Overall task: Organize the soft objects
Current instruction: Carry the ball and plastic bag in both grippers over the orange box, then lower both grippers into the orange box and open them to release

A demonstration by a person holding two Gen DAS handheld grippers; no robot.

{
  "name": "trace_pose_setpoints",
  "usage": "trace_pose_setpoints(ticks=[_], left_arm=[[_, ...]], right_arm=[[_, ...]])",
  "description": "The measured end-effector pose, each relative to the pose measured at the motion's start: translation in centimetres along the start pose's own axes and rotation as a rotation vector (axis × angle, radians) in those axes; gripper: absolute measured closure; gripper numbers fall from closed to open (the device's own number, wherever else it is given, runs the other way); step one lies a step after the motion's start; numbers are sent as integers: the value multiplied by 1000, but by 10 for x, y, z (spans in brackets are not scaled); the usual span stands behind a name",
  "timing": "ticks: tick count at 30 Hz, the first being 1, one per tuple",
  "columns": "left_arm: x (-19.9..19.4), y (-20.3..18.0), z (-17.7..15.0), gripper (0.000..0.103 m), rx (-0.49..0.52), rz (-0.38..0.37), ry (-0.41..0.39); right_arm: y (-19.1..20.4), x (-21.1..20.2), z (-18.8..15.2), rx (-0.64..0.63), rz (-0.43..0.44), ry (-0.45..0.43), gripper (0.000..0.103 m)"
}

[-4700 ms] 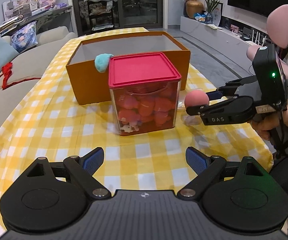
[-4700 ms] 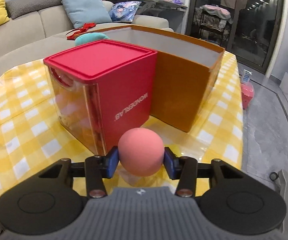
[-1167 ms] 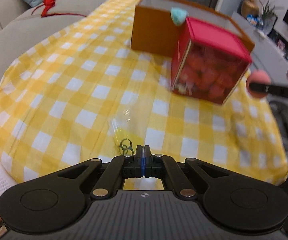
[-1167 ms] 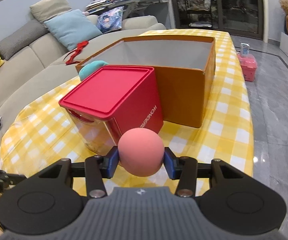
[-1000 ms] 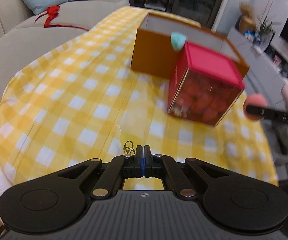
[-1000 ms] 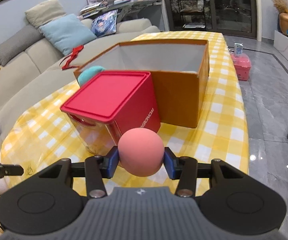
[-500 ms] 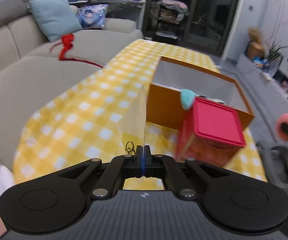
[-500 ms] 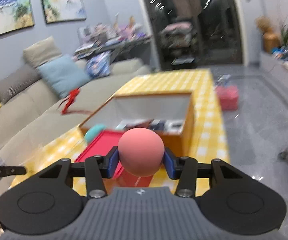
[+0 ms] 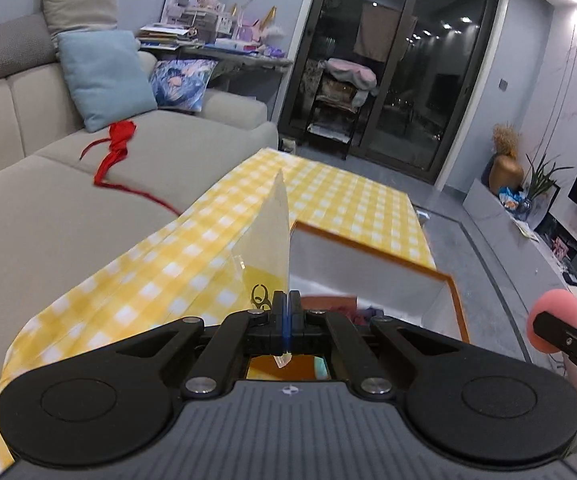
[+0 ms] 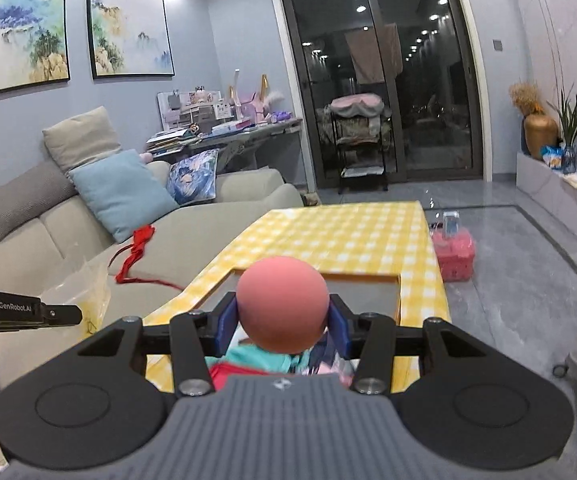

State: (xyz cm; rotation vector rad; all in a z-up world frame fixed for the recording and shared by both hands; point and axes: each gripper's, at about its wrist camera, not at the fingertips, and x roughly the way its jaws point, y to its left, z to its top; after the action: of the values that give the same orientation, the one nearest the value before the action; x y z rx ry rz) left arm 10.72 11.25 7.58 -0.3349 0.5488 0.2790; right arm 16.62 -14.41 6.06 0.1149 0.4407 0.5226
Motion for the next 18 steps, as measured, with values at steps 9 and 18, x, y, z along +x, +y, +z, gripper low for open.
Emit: trace_pose_setpoints(ticks=[9,18], left_arm=[[48,-24,20,103,14,-31,-60],[114,-43,18,103,46,-42,-40]], right_arm=[[-5,72,24,4,-66,15,56],[-19,159,9,8,-80,127,56]])
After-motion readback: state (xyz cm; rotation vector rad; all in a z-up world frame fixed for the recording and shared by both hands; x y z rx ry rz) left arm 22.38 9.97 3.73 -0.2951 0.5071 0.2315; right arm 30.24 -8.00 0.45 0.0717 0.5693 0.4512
